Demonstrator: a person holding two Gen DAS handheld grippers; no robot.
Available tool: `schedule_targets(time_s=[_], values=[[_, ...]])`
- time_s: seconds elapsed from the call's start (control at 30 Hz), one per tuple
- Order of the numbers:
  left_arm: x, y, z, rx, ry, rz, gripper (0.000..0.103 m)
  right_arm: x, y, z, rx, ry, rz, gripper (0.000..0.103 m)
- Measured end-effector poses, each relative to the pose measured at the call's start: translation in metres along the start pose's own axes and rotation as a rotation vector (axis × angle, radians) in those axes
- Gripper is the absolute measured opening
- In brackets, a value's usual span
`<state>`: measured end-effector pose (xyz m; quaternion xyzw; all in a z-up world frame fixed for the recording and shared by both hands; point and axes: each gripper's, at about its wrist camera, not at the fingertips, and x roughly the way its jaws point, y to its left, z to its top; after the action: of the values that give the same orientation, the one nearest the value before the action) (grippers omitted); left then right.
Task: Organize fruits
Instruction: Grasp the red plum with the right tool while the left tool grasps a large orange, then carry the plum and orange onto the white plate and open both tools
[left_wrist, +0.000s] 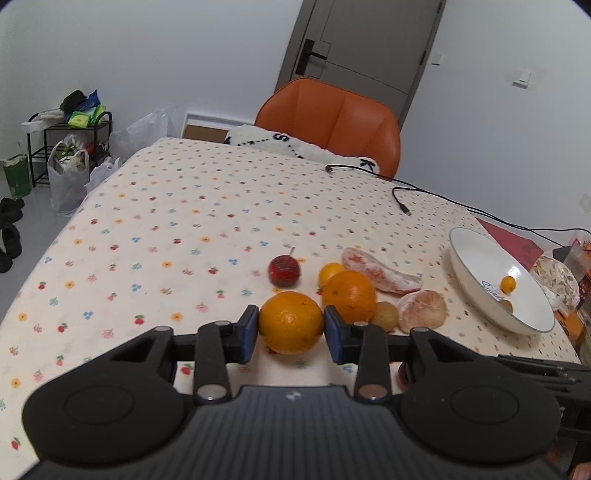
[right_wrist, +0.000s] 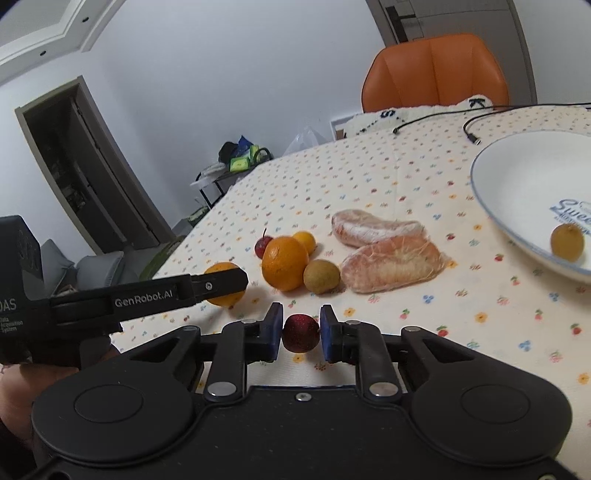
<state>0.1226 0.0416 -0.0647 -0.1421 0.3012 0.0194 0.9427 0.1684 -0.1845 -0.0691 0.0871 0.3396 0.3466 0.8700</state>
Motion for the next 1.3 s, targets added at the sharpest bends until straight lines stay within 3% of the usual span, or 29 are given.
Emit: schedule_targets(time_s=[0.5,1.3], values=[[-0.006,-0.053,0.008,0.07,-0.032,-0.071,0.036,-0.058,-0.035,0.011,0.047,-0.134,-0.068,0.02],[0.014,-0.133,0.011,0.156,-0.033,-0.17,0.036,-0.118,-0.096,0.008,0.122,-0.241,-0.169,0.02]])
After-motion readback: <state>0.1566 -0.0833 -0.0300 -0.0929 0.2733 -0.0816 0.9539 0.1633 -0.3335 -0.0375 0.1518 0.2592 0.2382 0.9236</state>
